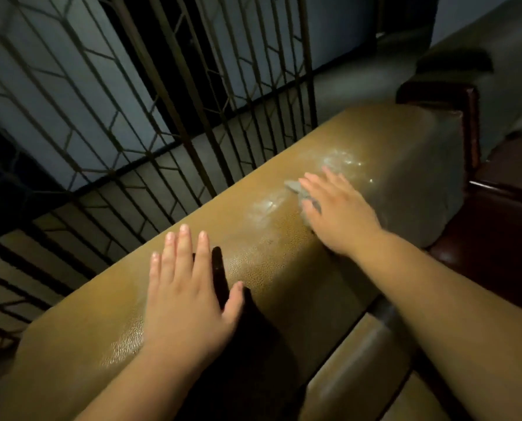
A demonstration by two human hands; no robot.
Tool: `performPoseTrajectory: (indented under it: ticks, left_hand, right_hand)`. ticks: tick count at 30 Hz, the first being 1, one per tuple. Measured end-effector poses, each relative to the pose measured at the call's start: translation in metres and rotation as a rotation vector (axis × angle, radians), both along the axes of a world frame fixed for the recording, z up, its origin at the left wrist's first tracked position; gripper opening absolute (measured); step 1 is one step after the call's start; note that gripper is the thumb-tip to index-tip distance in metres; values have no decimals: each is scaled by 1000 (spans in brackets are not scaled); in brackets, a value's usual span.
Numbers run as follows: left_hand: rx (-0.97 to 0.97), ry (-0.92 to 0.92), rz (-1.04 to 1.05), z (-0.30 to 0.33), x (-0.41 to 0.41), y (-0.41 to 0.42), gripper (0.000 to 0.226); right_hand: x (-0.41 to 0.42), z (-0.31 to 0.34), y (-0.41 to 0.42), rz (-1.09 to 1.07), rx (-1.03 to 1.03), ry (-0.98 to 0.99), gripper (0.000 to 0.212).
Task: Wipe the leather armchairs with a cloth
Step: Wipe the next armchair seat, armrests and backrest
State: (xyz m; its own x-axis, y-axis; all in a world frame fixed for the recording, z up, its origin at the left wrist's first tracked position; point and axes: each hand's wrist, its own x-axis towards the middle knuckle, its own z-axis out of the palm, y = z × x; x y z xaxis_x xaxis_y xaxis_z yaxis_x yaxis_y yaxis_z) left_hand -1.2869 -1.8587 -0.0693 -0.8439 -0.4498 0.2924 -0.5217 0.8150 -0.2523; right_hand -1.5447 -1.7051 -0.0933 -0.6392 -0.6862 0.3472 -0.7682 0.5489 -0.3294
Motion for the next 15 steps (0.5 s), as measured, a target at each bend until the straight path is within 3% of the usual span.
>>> performPoseTrajectory:
  ticks: [3, 7, 10, 12, 15]
  left_hand:
    - [99, -40, 203, 17, 38, -34, 102]
    - [296, -41, 312, 13, 46, -45, 105]
    - [295, -6, 301, 5, 40, -45, 101]
    - [277, -5, 302, 2, 42, -46, 100]
    - [262, -27, 288, 0, 43, -46, 96]
  right_hand:
    - [15, 23, -29, -79, 27, -57, 57]
    - [123, 18, -74, 290, 95, 42, 67]
    - [128, 19, -79, 427, 156, 57, 68]
    - [87, 23, -73, 330, 189, 75, 62]
    - [30, 36, -66, 47, 233, -52, 57]
